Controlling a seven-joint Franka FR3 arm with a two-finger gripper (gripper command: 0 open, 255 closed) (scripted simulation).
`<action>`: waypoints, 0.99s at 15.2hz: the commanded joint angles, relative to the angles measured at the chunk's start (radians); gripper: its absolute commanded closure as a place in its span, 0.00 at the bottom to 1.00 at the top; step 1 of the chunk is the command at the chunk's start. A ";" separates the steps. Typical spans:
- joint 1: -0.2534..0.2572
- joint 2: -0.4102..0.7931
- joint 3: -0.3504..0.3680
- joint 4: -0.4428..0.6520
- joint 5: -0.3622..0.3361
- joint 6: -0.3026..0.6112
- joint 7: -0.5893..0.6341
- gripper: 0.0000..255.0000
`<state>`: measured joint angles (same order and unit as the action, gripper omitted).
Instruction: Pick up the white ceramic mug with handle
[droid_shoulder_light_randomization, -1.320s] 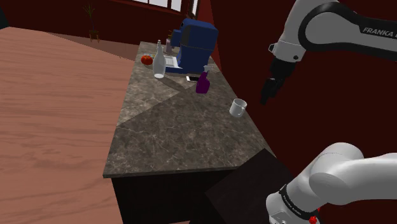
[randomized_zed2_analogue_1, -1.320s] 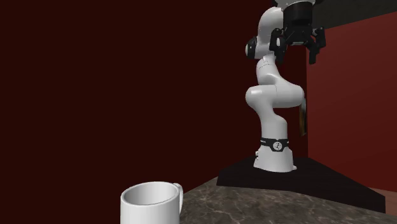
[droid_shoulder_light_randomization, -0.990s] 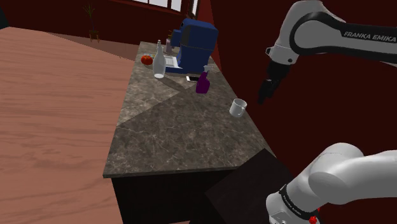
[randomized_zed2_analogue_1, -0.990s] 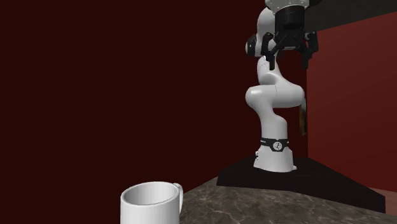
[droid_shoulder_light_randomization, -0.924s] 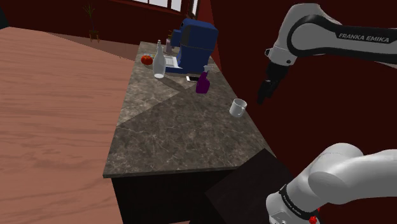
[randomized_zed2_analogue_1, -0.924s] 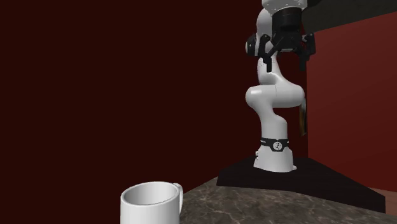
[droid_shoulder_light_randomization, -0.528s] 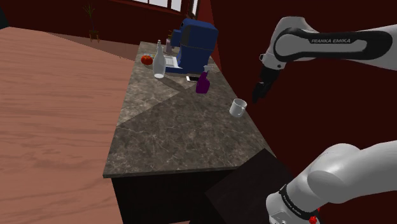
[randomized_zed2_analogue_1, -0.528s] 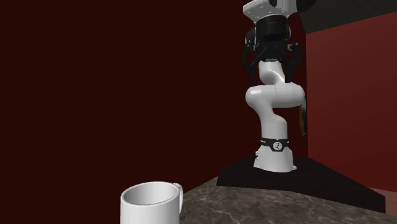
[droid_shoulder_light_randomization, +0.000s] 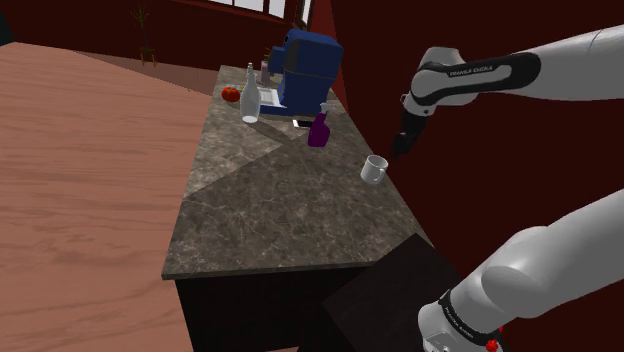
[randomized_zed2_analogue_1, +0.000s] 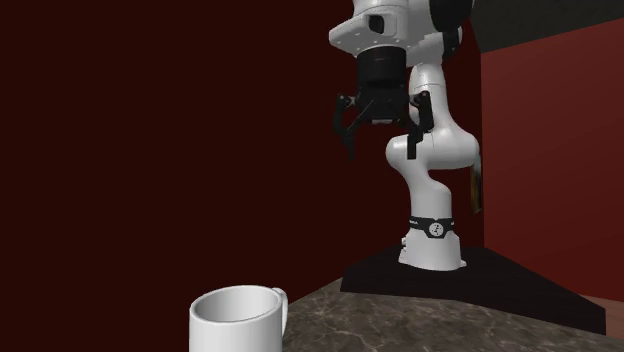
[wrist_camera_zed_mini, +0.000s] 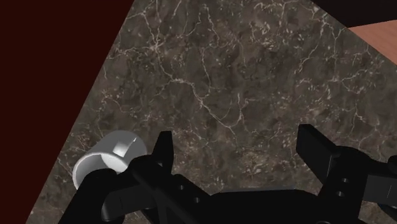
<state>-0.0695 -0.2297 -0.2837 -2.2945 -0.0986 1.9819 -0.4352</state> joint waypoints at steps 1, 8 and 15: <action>-0.005 0.078 -0.023 0.042 0.015 0.036 -0.037 0.00; -0.048 0.345 -0.075 0.216 0.104 0.118 -0.180 0.00; -0.131 0.622 -0.076 0.457 0.211 0.135 -0.304 0.00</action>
<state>-0.1834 0.3457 -0.3610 -1.8832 0.0954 2.1194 -0.7181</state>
